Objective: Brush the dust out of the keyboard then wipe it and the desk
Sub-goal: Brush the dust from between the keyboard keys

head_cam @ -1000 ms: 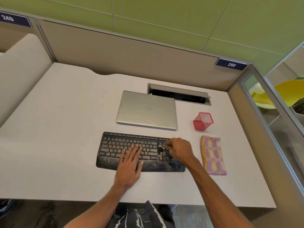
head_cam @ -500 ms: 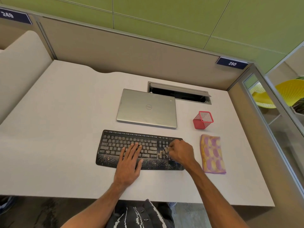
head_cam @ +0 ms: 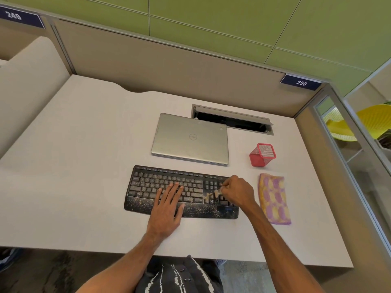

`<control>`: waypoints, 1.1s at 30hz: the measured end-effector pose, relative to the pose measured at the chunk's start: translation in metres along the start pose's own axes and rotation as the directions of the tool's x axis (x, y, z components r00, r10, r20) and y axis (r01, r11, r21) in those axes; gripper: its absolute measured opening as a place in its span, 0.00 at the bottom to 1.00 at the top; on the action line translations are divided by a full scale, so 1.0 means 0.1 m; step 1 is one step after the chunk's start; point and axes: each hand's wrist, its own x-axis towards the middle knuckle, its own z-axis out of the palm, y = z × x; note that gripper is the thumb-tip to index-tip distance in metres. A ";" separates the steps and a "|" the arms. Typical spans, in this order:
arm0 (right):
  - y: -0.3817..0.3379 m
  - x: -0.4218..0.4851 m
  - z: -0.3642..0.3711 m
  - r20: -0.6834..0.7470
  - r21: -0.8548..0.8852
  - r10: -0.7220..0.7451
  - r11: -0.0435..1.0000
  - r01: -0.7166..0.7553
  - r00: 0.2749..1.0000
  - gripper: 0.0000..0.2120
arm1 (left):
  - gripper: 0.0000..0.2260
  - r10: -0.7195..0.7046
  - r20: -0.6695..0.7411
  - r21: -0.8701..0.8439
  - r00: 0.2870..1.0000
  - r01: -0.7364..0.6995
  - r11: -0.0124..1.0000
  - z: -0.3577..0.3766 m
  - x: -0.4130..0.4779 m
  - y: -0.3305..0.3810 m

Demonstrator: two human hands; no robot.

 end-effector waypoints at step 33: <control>0.23 -0.39 0.11 0.053 -0.050 -0.106 0.993 0.109 0.993 0.11 | 0.30 0.019 -0.005 -0.014 1.000 -0.019 1.000 -0.06 0.00 0.01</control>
